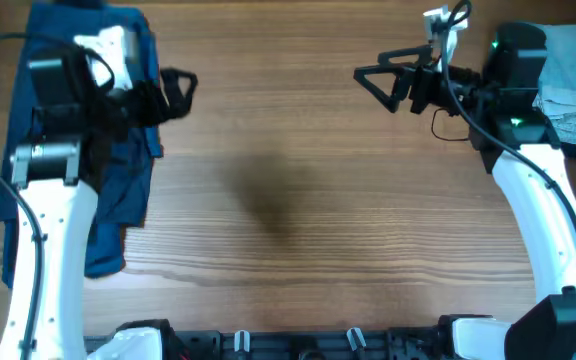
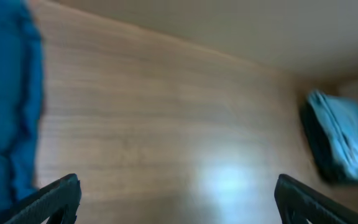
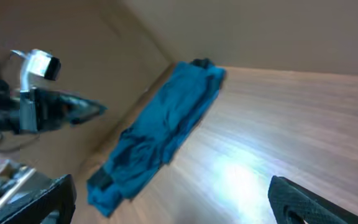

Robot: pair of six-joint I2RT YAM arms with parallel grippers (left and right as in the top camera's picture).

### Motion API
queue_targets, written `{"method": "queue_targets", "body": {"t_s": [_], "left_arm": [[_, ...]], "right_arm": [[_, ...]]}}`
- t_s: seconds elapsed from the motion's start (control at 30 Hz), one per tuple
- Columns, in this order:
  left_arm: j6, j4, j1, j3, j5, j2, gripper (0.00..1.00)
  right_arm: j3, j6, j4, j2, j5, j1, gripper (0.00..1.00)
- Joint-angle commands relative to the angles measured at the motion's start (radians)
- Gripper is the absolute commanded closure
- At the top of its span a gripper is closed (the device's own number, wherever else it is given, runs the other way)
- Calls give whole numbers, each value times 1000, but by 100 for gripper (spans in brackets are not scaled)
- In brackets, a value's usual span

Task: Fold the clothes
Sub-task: 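Reach the left gripper to the navy shorts on the left pile and grasp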

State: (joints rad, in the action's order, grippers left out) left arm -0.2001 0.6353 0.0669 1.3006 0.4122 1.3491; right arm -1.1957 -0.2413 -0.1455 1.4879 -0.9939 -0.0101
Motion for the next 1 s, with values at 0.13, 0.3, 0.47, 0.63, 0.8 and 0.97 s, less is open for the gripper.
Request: {"method": "queue_targets", "body": {"t_s": [0.13, 0.3, 0.47, 0.63, 0.8, 0.97], "left_arm": [[-71, -6, 16, 273, -404, 273, 0], [-101, -100, 17, 327, -594, 434, 6], [-99, -239, 30, 327, -718, 533, 10], [-96, -384, 70, 327, -716, 621, 11], [-63, -458, 82, 327, -694, 731, 13], [-70, -452, 82, 327, -694, 837, 33]], "right_arm": [[-146, 197, -317, 3, 640, -103, 0], [-144, 197, -423, 3, 735, -151, 0], [-144, 185, -492, 3, 731, -151, 0], [-137, 185, -518, 5, 731, -151, 0], [-138, 146, -518, 12, 724, -151, 0], [-137, 134, -526, 27, 724, -151, 0]]}}
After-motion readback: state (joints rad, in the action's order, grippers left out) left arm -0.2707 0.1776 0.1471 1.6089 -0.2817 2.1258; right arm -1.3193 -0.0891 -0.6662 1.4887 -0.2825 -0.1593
